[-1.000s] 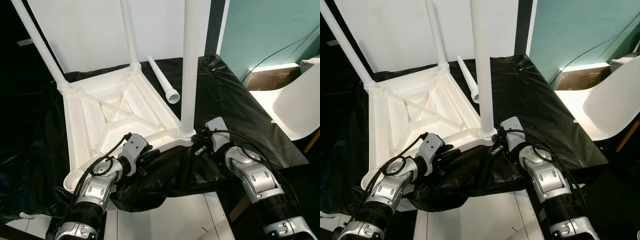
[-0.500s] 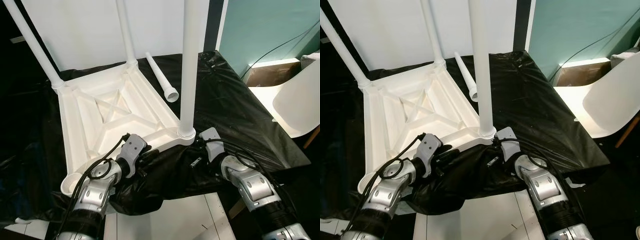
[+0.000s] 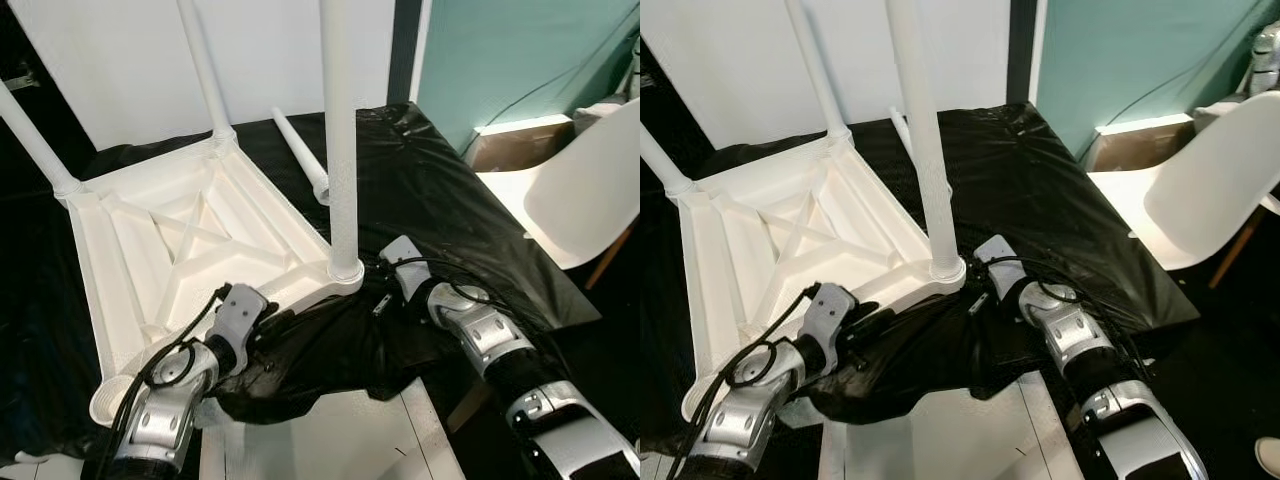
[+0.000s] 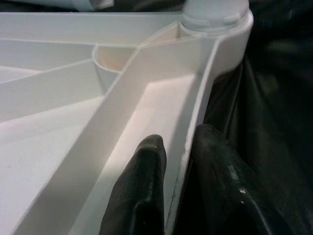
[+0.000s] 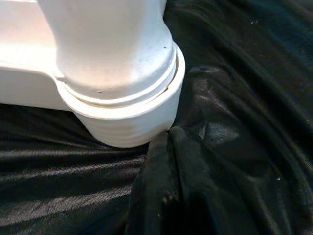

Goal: Building children table

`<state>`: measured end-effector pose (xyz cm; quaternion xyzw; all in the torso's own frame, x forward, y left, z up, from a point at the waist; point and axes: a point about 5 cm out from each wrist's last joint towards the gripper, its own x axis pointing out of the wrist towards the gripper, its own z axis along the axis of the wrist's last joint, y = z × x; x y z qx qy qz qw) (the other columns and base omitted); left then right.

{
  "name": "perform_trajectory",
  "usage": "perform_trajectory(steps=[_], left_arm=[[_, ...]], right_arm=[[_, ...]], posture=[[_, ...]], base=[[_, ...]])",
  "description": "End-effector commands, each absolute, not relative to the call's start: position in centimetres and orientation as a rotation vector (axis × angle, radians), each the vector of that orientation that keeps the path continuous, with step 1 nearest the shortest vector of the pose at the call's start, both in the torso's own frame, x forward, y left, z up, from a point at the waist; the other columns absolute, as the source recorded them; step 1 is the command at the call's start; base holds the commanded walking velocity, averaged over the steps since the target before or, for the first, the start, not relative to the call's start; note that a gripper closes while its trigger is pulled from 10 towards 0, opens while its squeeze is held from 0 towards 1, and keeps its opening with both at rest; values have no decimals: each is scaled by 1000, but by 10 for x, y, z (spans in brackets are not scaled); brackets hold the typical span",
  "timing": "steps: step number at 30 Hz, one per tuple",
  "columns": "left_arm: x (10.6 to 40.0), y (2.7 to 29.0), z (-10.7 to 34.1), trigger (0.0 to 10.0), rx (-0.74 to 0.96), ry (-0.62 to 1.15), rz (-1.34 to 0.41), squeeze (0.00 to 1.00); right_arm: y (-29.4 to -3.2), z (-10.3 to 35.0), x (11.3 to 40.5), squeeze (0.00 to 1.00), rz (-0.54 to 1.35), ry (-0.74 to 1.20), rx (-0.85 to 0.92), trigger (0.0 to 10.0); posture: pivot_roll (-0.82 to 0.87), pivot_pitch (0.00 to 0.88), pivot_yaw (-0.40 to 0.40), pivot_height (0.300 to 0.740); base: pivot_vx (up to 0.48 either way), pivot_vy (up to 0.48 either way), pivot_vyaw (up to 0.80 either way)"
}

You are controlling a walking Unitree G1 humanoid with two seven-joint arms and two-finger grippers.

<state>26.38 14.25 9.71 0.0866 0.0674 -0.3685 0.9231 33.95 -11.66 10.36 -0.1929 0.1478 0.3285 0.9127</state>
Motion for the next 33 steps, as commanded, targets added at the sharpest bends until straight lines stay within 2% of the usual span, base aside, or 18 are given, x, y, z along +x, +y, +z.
perform_trajectory(steps=[1, 4, 5, 6, 7, 12, 13, 18, 23, 27, 33], left_arm=[[264, 135, 112, 10000, 128, 21, -765, 0], [266, 134, 121, 10000, 105, -36, -752, 0], [269, 134, 122, 10000, 111, -40, -742, 788], [269, 134, 122, 10000, 111, -40, -742, 788], [271, 134, 122, 10000, 121, -36, -736, 1000], [277, 131, 122, 10000, 157, -26, -709, 1000], [280, 130, 125, 10000, 151, -53, -690, 0], [285, 130, 135, 10000, 125, -92, -664, 0], [286, 152, 112, 10000, 284, 104, -679, 0], [277, 161, 95, 10000, 308, 236, -747, 0], [276, 161, 90, 10000, 288, 275, -754, 0]], right_arm=[[-118, 93, 339, 0, 643, 353, -408, 10000], [-113, 91, 337, 0, 656, 345, -394, 10000], [-111, 89, 335, 0, 663, 341, -381, 10000], [-111, 89, 335, 0, 663, 341, -381, 10000], [-110, 88, 334, 0, 666, 339, -370, 10000], [-110, 83, 330, 0, 654, 339, -341, 10000], [-111, 82, 329, 0, 648, 339, -334, 10000], [-114, 81, 325, 0, 609, 352, -307, 10000], [-109, 80, 312, 0, 615, 356, -272, 10000], [-102, 81, 304, 0, 640, 349, -266, 10000], [-101, 86, 305, 0, 650, 336, -263, 10000]], posture=[[-14, 0, 45, 740], [-22, 0, 47, 740], [-30, 0, 51, 740], [-30, 0, 51, 740], [-34, 0, 54, 740], [-50, 0, 65, 740], [-55, 0, 67, 740], [-61, 0, 69, 740], [-65, 0, 69, 740], [-72, 0, 67, 740], [-71, 0, 64, 740]], base=[[0, 0, 0], [0, 0, 0], [0, 0, 0], [0, 0, 0], [0, 0, 0], [0, 0, 0], [0, 0, 0], [0, 0, 0], [0, 0, 0], [0, 0, 0], [0, 0, 0]])
